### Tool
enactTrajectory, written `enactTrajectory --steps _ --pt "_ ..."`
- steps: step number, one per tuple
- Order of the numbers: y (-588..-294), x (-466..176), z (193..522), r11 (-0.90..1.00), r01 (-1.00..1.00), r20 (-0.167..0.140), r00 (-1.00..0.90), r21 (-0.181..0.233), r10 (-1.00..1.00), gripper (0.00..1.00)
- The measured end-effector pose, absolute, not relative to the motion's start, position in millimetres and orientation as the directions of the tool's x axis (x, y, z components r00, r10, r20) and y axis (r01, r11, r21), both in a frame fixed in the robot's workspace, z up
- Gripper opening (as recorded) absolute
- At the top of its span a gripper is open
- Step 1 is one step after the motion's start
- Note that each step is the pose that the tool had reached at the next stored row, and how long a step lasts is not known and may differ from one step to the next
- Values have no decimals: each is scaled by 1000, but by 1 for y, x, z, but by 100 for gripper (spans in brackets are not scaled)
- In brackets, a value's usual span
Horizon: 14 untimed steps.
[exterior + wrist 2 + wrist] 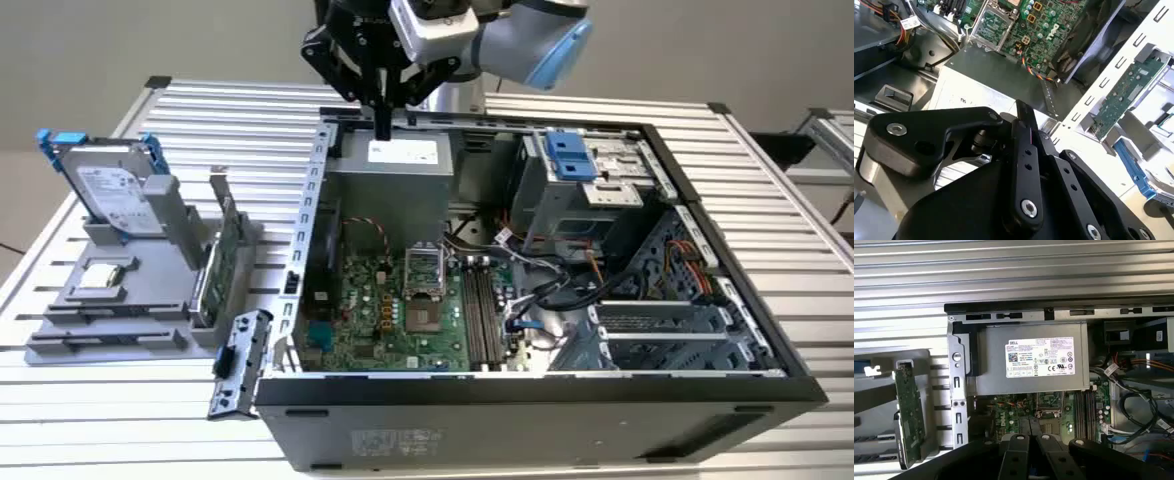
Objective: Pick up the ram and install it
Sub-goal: 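Pick up the ram and move it above insertion slot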
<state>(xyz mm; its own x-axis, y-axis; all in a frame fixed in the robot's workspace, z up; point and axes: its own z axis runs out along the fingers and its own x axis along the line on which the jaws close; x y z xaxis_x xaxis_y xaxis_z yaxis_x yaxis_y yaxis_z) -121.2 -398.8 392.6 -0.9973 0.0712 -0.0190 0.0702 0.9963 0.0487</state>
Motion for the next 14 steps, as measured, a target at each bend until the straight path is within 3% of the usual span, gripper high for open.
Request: enactTrajectory --steps 14 --pt "-399 -121 393 996 70 -19 -997 49 71 0"
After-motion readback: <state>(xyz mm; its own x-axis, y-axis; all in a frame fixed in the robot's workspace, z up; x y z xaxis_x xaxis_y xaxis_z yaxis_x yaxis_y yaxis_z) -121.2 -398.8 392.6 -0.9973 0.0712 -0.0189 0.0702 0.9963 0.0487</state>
